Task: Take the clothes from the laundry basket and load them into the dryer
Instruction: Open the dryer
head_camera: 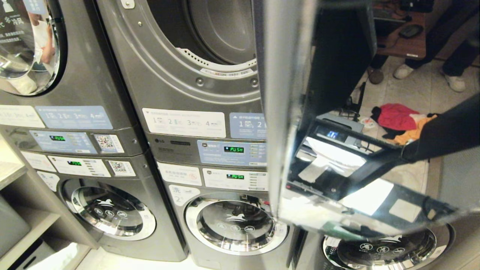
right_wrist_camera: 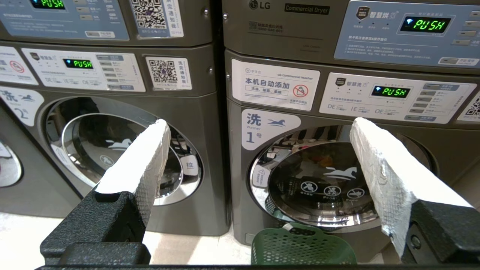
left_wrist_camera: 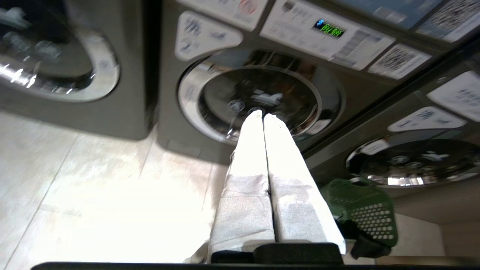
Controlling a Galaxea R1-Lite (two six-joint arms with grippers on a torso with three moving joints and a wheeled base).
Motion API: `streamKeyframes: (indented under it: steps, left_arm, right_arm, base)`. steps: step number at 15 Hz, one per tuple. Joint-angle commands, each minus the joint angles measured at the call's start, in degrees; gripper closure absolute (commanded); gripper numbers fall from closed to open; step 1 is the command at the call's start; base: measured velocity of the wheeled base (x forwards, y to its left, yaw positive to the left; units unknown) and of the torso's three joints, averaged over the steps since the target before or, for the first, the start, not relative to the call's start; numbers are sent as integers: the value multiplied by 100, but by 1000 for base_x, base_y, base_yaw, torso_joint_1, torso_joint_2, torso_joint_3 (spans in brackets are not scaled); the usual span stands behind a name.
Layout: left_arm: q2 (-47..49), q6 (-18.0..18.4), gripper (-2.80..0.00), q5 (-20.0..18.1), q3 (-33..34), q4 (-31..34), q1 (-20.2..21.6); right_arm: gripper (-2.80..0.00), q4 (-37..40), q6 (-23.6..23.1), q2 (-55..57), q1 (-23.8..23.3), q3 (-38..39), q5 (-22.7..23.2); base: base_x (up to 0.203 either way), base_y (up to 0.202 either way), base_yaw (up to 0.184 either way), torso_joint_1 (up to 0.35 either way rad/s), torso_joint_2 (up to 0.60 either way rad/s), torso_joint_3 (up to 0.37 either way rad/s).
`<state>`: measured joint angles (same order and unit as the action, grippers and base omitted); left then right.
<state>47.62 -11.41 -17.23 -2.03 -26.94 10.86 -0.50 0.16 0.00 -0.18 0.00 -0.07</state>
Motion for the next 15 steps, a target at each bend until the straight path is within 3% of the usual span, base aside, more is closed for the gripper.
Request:
streamKeyframes:
  steps: [1, 4, 5, 7, 9, 11, 12, 14, 15]
  left_arm:
    - [-1068, 26, 0, 255, 228, 618, 52]
    - [-2175, 57, 0, 1315, 174, 2497, 15]
    - [-2257, 55, 0, 1451, 143, 2780, -19]
    - [-2042, 63, 0, 1524, 123, 2735, -343]
    - [-2034, 42, 0, 1554, 120, 2722, -1274]
    - [-2349, 1, 0, 1834, 175, 2722, -1718]
    - [-2730, -13, 0, 1942, 199, 2748, -1620]
    - [-3217, -7, 0, 2064, 238, 2763, -953]
    - [-3282, -2, 0, 2094, 255, 2752, -815]
  right_arm:
    - [-280, -2, 2, 9, 1, 35, -1]
    - [-280, -2, 2, 9, 1, 35, 7]
    - [-280, -2, 2, 9, 1, 35, 7]
    - [-280, -2, 11, 9, 1, 35, 7]
    - [-280, -2, 11, 9, 1, 35, 7]
    - [-280, -2, 11, 9, 1, 35, 5]
    - [-280, -2, 12, 9, 1, 35, 7]
    - [-280, -2, 11, 9, 1, 35, 7]
    - [-280, -2, 11, 9, 1, 35, 7]
  base:
    - [0, 0, 0, 0, 0, 0]
    - [0, 0, 0, 0, 0, 0]
    - [0, 0, 0, 0, 0, 0]
    - [0, 0, 0, 0, 0, 0]
    - [0, 0, 0, 0, 0, 0]
    - [0, 0, 0, 0, 0, 0]
    - [0, 0, 0, 0, 0, 0]
    - [0, 0, 0, 0, 0, 0]
    - [0, 0, 0, 0, 0, 0]
